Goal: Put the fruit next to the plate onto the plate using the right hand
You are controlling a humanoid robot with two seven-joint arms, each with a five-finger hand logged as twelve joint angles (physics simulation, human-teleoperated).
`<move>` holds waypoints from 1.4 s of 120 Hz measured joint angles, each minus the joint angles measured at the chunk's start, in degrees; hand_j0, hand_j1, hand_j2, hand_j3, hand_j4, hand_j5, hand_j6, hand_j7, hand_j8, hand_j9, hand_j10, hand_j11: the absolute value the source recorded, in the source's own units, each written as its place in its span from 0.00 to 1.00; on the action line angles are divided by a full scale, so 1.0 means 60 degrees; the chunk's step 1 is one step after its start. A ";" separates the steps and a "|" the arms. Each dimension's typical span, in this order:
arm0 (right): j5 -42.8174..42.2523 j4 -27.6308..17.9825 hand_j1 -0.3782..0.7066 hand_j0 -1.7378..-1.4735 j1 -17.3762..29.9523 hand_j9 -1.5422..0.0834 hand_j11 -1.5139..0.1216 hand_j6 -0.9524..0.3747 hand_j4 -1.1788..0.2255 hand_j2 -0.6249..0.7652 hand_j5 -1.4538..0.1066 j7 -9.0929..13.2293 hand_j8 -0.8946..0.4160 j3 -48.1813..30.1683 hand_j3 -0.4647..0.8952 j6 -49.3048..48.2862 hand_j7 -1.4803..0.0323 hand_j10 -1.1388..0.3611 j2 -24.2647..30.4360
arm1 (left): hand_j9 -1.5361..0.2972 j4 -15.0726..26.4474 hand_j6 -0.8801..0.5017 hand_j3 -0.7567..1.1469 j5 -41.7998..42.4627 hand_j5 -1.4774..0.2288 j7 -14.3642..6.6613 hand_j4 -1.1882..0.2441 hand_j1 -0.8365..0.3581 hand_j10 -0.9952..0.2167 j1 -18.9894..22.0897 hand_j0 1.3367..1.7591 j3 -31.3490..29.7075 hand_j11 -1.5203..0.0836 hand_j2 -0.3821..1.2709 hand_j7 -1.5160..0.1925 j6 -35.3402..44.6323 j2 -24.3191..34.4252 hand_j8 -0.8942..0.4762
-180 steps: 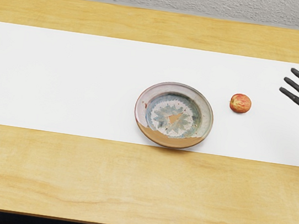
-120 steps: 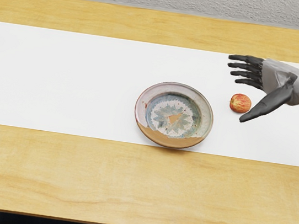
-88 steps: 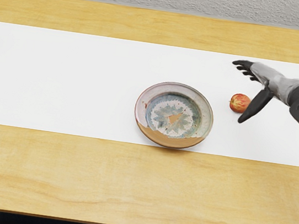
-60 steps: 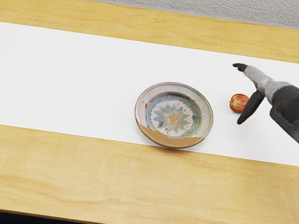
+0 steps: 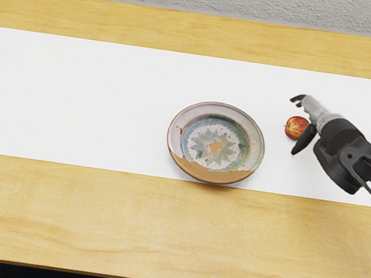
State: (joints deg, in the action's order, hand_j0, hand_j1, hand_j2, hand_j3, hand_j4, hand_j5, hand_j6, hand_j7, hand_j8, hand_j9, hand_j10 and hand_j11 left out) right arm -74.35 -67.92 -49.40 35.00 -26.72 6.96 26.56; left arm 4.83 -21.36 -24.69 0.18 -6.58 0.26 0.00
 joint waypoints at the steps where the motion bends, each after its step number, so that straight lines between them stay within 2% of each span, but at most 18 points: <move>1: 0.0002 0.0004 0.28 0.30 -0.0001 0.76 0.74 0.54 0.67 0.42 0.74 0.0000 0.50 0.0002 0.34 0.0002 0.78 0.60 -0.0005 | 0.83 0.0000 0.63 0.40 0.0000 0.86 0.0000 0.82 0.98 0.81 0.0000 0.76 0.0000 0.94 0.23 0.88 0.0000 0.0000 0.65; 20: 0.0035 0.0034 0.40 0.30 0.0004 0.68 0.66 0.46 0.60 0.40 0.65 0.0000 0.42 0.0024 0.34 0.0021 0.69 0.53 -0.0035 | 0.83 -0.0002 0.63 0.40 0.0000 0.86 0.0000 0.82 0.98 0.81 0.0000 0.76 0.0000 0.94 0.23 0.88 0.0000 0.0000 0.65; 40: 0.0030 0.0023 0.48 0.30 0.0032 0.62 0.60 0.41 0.54 0.39 0.59 0.0000 0.42 0.0026 0.34 0.0030 0.62 0.48 -0.0025 | 0.83 -0.0002 0.63 0.40 0.0000 0.86 0.0000 0.82 0.98 0.81 0.0000 0.76 0.0000 0.94 0.23 0.88 0.0000 0.0000 0.65; 50: 0.0026 0.0013 0.53 0.30 0.0046 0.58 0.56 0.37 0.50 0.39 0.56 0.0000 0.37 0.0025 0.34 0.0033 0.58 0.45 -0.0021 | 0.83 -0.0002 0.63 0.40 0.0000 0.86 0.0000 0.82 0.98 0.81 0.0000 0.76 0.0000 0.94 0.23 0.88 0.0000 0.0000 0.65; 61: 0.0019 -0.0008 0.56 0.31 0.0053 0.55 0.53 0.37 0.47 0.44 0.53 0.0004 0.37 0.0026 0.34 0.0034 0.55 0.43 -0.0025 | 0.83 -0.0001 0.63 0.40 0.0000 0.86 0.0000 0.82 0.98 0.81 0.0000 0.76 0.0000 0.94 0.23 0.88 0.0000 0.0000 0.65; 79: 0.0016 -0.0054 0.56 0.32 0.0063 0.51 0.49 0.37 0.43 0.48 0.49 0.0008 0.38 0.0026 0.34 0.0033 0.51 0.43 -0.0033 | 0.83 -0.0002 0.63 0.40 0.0000 0.86 0.0000 0.82 0.98 0.81 0.0000 0.76 0.0001 0.94 0.23 0.88 0.0000 0.0000 0.65; 121: -0.0061 -0.0024 0.55 0.35 0.0145 0.49 0.45 0.39 0.35 0.44 0.50 0.0008 0.39 -0.0015 0.34 0.0073 0.46 0.45 -0.0090 | 0.83 -0.0002 0.63 0.40 0.0001 0.86 0.0001 0.82 0.98 0.81 0.0000 0.76 0.0002 0.94 0.23 0.88 0.0000 0.0000 0.65; 131: -0.0062 0.0004 0.57 0.36 0.0171 0.48 0.44 0.42 0.34 0.42 0.51 0.0005 0.41 -0.0019 0.34 0.0072 0.46 0.46 -0.0127 | 0.83 -0.0001 0.63 0.40 0.0001 0.86 0.0002 0.82 0.98 0.81 0.0001 0.76 0.0003 0.94 0.23 0.88 0.0000 0.0000 0.65; 138: -0.0043 0.0036 0.59 0.36 0.0188 0.48 0.43 0.43 0.34 0.45 0.51 0.0006 0.44 -0.0018 0.34 0.0071 0.46 0.48 -0.0170 | 0.83 -0.0001 0.63 0.40 0.0001 0.86 0.0002 0.82 0.98 0.81 0.0000 0.76 0.0003 0.94 0.23 0.88 0.0000 0.0000 0.65; 154: -0.0060 0.0063 0.60 0.36 0.0204 0.50 0.44 0.43 0.31 0.45 0.52 0.0011 0.42 -0.0026 0.34 0.0080 0.45 0.48 -0.0213 | 0.83 -0.0003 0.63 0.40 -0.0001 0.86 0.0001 0.82 0.98 0.81 0.0000 0.76 0.0002 0.94 0.23 0.88 0.0000 0.0000 0.65; 168: 0.0023 0.0052 0.59 0.36 0.0207 0.48 0.41 0.42 0.30 0.49 0.48 0.0014 0.41 -0.0086 0.34 0.0059 0.42 0.47 -0.0209 | 0.83 -0.0002 0.63 0.40 0.0000 0.86 0.0001 0.82 0.98 0.81 0.0000 0.76 0.0002 0.94 0.23 0.88 0.0000 0.0000 0.65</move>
State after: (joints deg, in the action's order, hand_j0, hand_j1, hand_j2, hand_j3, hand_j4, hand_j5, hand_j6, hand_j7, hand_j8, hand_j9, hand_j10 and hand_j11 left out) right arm -74.21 -67.60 -48.15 35.09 -27.23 7.31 25.30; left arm 4.82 -21.35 -24.69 0.18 -6.57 0.27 0.00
